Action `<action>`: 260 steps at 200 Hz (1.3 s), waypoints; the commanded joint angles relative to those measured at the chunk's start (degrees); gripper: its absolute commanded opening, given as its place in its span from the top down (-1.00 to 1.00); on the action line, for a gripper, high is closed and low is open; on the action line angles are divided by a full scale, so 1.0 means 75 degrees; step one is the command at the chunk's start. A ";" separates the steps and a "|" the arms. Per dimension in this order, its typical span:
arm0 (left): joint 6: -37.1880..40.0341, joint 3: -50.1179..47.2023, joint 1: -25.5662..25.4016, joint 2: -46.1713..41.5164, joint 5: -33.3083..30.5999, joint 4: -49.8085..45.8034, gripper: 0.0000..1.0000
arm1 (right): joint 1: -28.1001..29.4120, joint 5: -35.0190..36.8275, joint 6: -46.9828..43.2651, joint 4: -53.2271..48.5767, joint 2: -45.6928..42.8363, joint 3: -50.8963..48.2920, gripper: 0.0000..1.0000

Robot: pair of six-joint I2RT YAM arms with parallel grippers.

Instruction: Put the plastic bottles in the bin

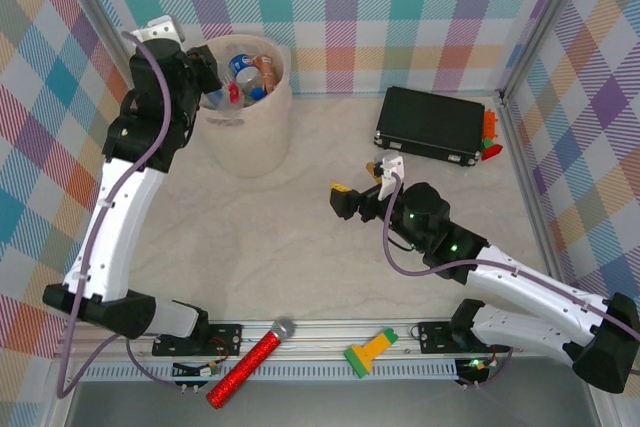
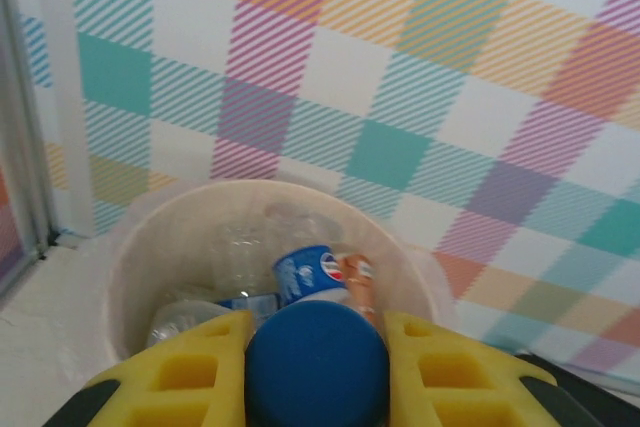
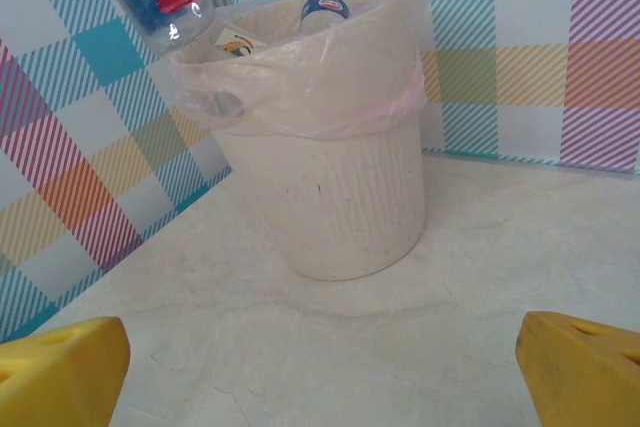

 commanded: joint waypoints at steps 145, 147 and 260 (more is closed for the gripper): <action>0.1394 0.1245 0.1459 0.2931 -0.0355 0.2577 0.58 | -0.0019 0.0377 -0.0401 -0.0836 0.0426 0.0808 -0.98; 0.1386 0.1254 0.1467 0.2956 -0.0333 0.2540 0.58 | -0.0020 0.0379 -0.0410 -0.0841 0.0429 0.0805 -0.98; 0.1295 -0.0814 0.1575 0.2566 0.0707 0.2512 0.62 | -0.0132 0.0440 -0.0343 -0.0930 0.0488 0.0778 -0.98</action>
